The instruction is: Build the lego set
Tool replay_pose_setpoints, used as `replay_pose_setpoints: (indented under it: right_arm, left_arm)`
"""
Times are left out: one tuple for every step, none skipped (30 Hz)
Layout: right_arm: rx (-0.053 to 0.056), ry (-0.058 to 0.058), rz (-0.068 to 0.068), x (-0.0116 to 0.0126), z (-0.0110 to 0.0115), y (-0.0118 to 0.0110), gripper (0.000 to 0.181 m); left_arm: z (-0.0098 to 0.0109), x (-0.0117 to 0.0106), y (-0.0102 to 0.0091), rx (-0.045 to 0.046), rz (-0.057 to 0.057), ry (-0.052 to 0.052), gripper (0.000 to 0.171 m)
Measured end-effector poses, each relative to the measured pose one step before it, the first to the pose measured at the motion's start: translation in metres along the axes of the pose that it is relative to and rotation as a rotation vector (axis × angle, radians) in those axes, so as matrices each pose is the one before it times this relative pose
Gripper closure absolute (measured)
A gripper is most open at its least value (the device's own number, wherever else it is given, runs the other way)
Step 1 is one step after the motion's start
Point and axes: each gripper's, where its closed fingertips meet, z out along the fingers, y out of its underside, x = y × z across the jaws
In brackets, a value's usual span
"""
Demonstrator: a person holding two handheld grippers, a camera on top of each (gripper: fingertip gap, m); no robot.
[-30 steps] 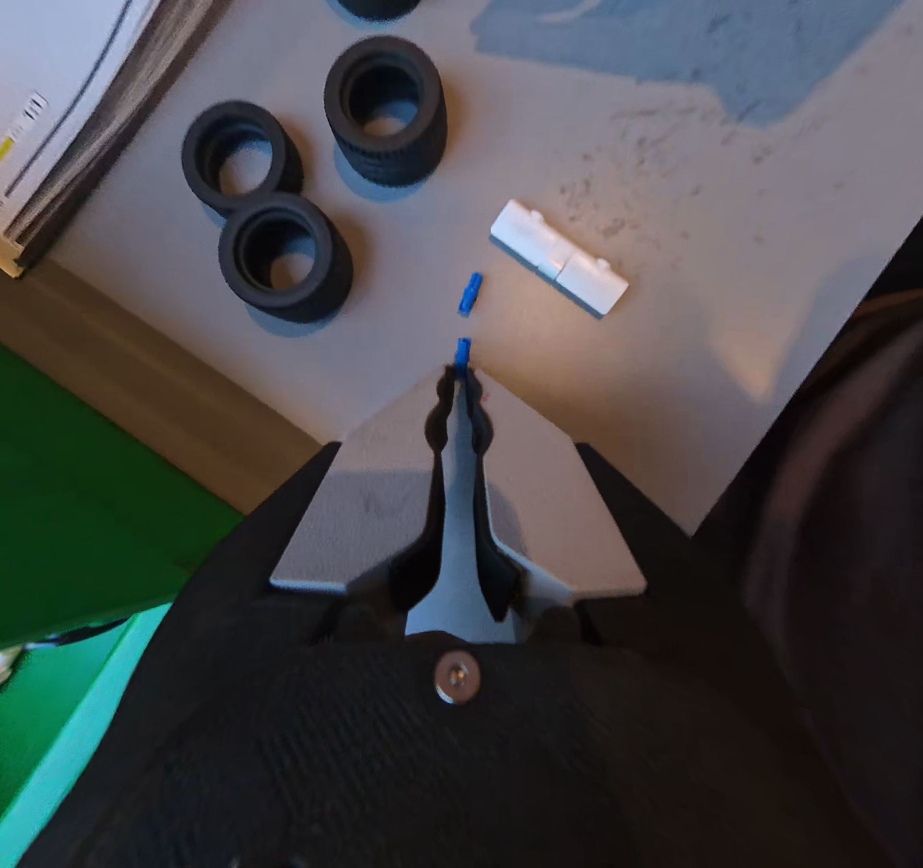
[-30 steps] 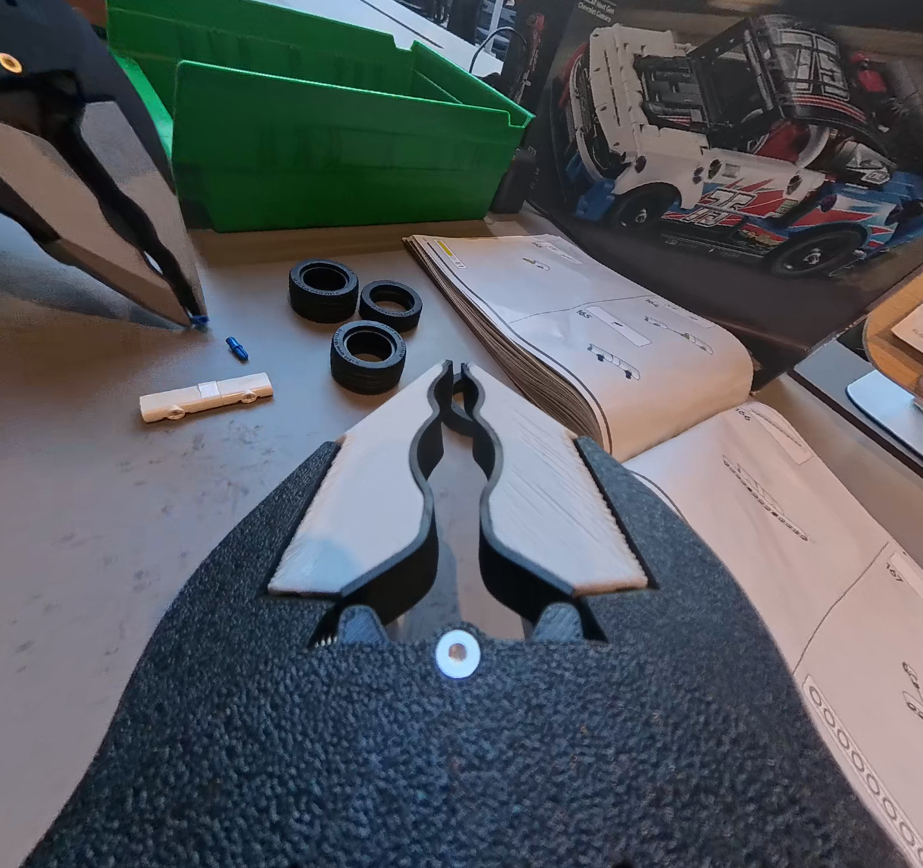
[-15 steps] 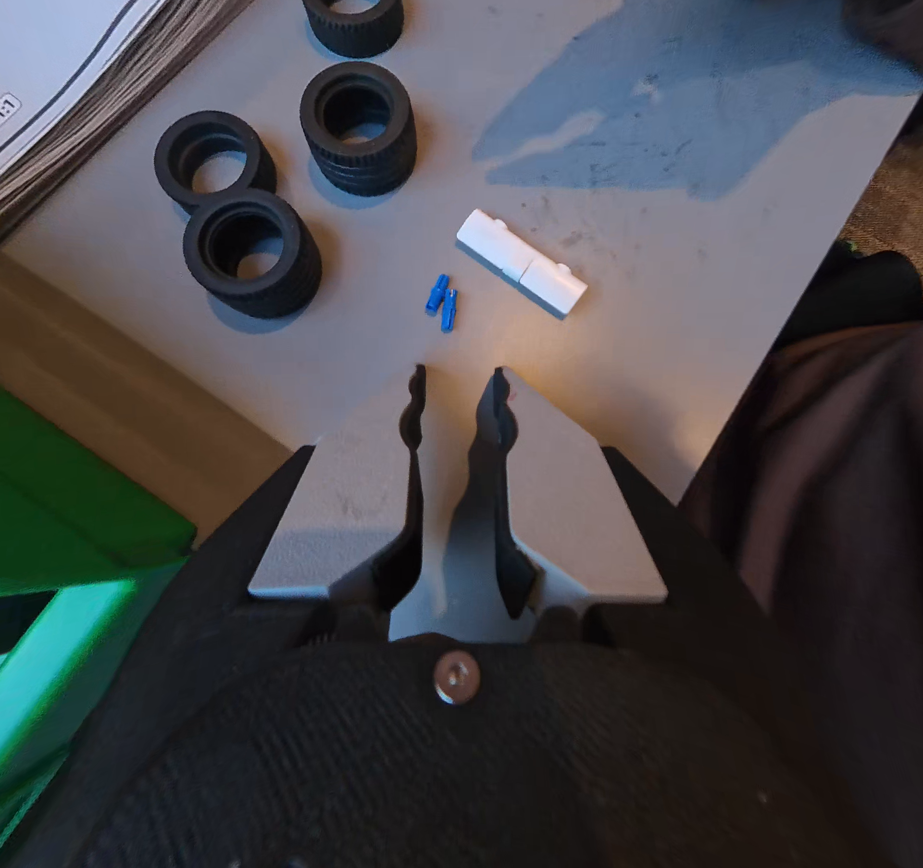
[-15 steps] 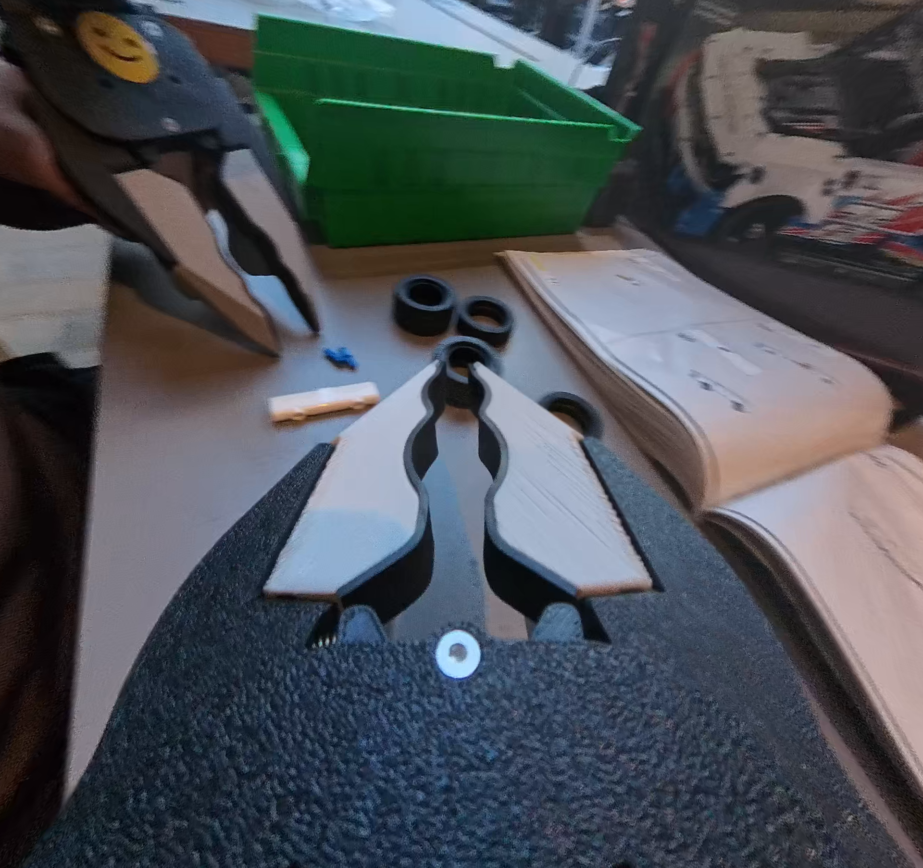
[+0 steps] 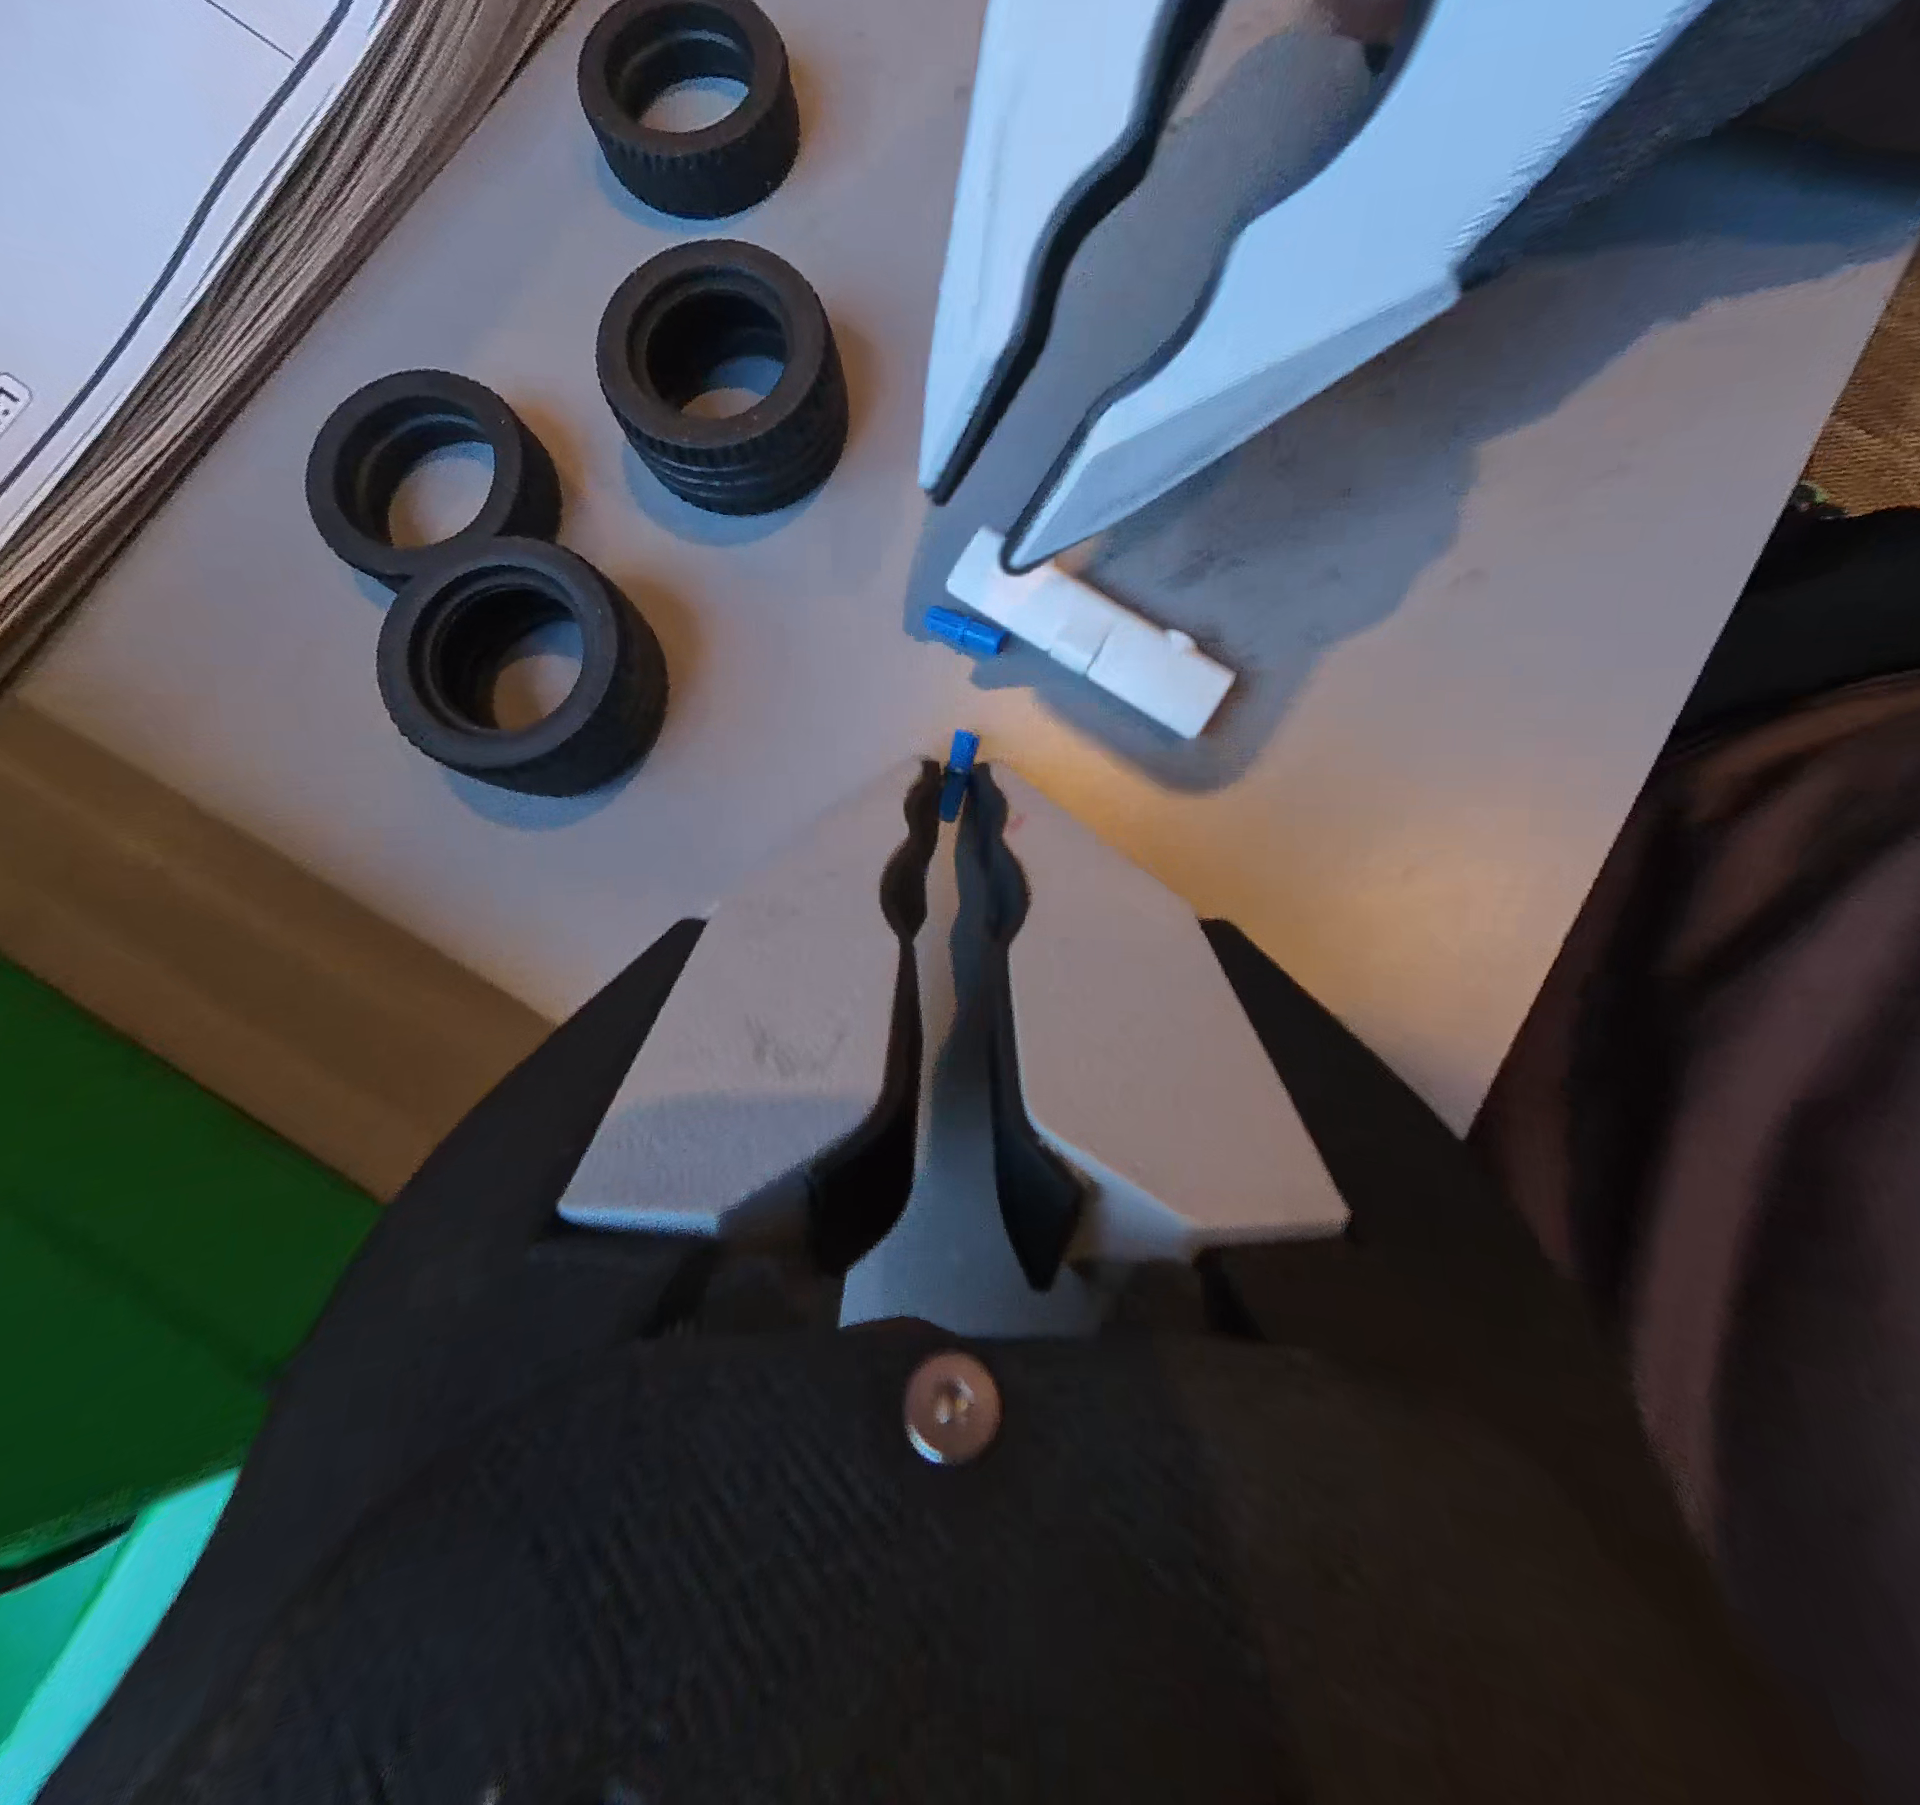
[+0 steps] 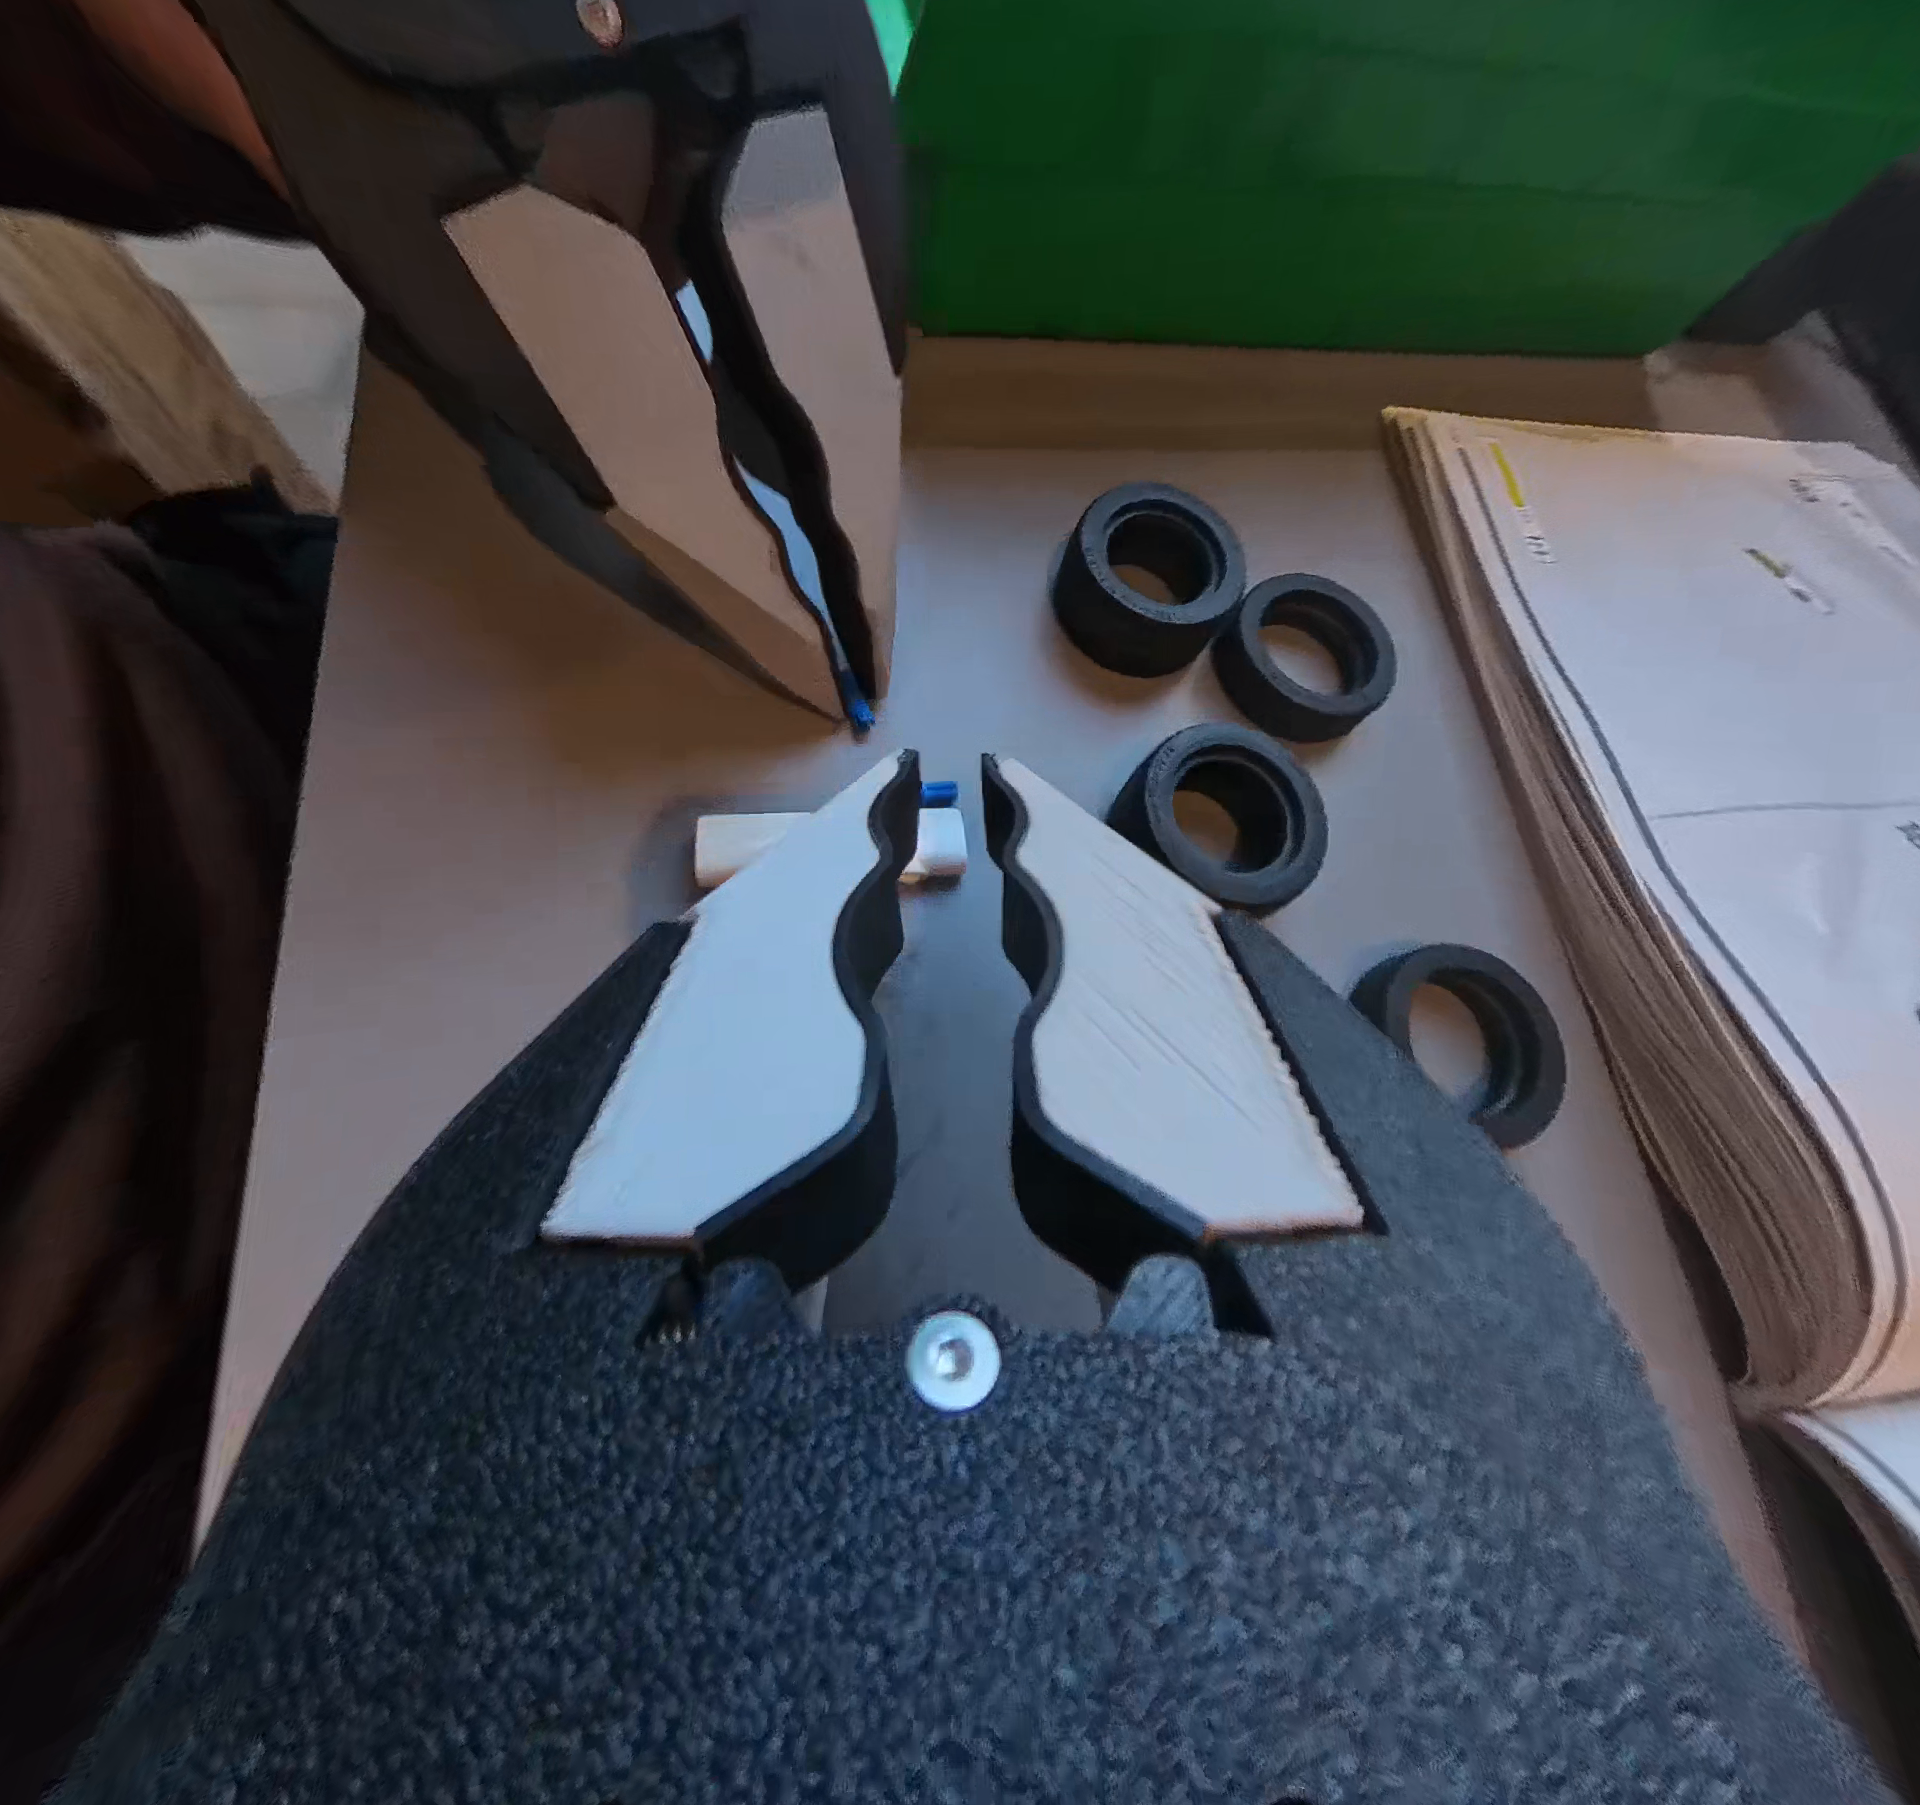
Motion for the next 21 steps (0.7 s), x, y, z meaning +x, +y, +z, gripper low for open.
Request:
replay_pose_setpoints:
  right_arm:
    - [-0.0315,-0.0126,-0.0215,0.00041,0.00391,0.00176,0.169]
    - [-0.0303,-0.0228,-0.0270,-0.00144,0.00324,0.00172,0.167]
    - [-0.0301,-0.0248,-0.0310,-0.00170,0.00229,0.00177,0.167]
    - [-0.0284,-0.0142,-0.0276,0.00044,0.00171,0.00174,0.167]
    - [-0.0291,-0.0181,-0.0170,0.00044,0.00170,0.00196,0.167]
    - [-0.0296,-0.0272,-0.0032,-0.00067,0.00172,0.00160,0.165]
    - [-0.0281,-0.0204,0.0048,0.00010,0.00182,0.00106,0.163]
    - [-0.0221,-0.0095,0.0041,0.00064,0.00199,-0.00013,0.160]
    - [-0.0166,-0.0091,0.0005,-0.00051,0.00223,-0.00060,0.158]
    - [-0.0120,-0.0039,-0.0013,-0.00059,0.00221,-0.00096,0.158]
    - [-0.0069,0.0032,0.0001,-0.00008,0.00198,-0.00123,0.158]
    - [-0.0068,0.0026,0.0025,-0.00021,0.00206,-0.00034,0.160]
    - [-0.0055,-0.0031,0.0043,-0.00088,0.00163,0.00021,0.166]
    - [0.0073,-0.0021,0.0081,-0.00043,0.00049,-0.00141,0.166]
    - [0.0042,-0.0001,0.0050,-0.00030,0.00067,-0.00040,0.166]
    - [0.0079,0.0006,0.0057,-0.00009,0.00016,-0.00054,0.166]
    - [0.0067,0.0005,0.0090,0.00004,-0.00023,-0.00025,0.166]
    - [0.0087,0.0035,0.0128,0.00005,-0.00142,-0.00034,0.166]
    - [0.0104,0.0095,0.0140,0.00042,-0.00353,-0.00030,0.166]
    - [0.0117,0.0131,0.0116,0.00029,-0.00574,0.00037,0.166]
    - [0.0111,0.0155,0.0102,0.00023,-0.00753,0.00170,0.166]
  left_arm:
    - [-0.00136,0.00051,0.00139,0.00301,-0.0006,0.0009,0.168]
    - [-0.00124,0.00069,0.00138,0.00081,-0.0031,0.0020,0.168]
    - [-0.00115,0.00048,0.00120,-0.00074,-0.0018,0.0003,0.168]
    - [-0.00092,0.00025,0.00112,-0.00126,-0.0009,-0.0029,0.168]
    - [-0.00078,0.00006,0.00083,0.00081,-0.0023,-0.0050,0.168]
    - [-0.00059,0.00004,0.00063,0.00315,-0.0036,-0.0053,0.168]
    - [-0.00062,-0.00002,0.00042,0.00455,-0.0038,-0.0052,0.168]
    - [-0.00058,-0.00072,0.00048,0.00539,-0.0038,-0.0071,0.165]
    - [-0.00080,-0.00098,0.00059,0.00526,-0.0044,-0.0066,0.161]
    - [-0.00086,-0.00066,0.00073,0.00424,-0.0050,-0.0015,0.159]
    - [-0.00078,-0.00076,0.00085,0.00346,-0.0074,0.0001,0.156]
    - [-0.00063,-0.00092,0.00068,0.00346,-0.0099,0.0003,0.152]
    - [-0.00064,-0.00030,0.00075,0.00206,-0.0088,0.0043,0.150]
    - [-0.00047,-0.00015,0.00053,0.00208,-0.0066,0.0044,0.148]
    - [-0.00021,-0.00015,0.00038,0.00215,-0.0033,0.0040,0.147]
    - [-0.00021,-0.00026,0.00006,0.00248,0.0000,0.0003,0.146]
    - [0.00006,-0.00072,-0.00017,0.00162,0.0032,-0.0040,0.145]
    - [0.00002,-0.00051,-0.00061,0.00226,0.0059,-0.0048,0.144]
    - [-0.00025,-0.00014,-0.00174,0.00570,0.0085,-0.0049,0.143]
    - [-0.00025,0.00064,-0.00254,0.00862,0.0102,-0.0014,0.143]
    - [-0.00013,0.00139,-0.00305,0.00775,0.0094,0.0016,0.144]
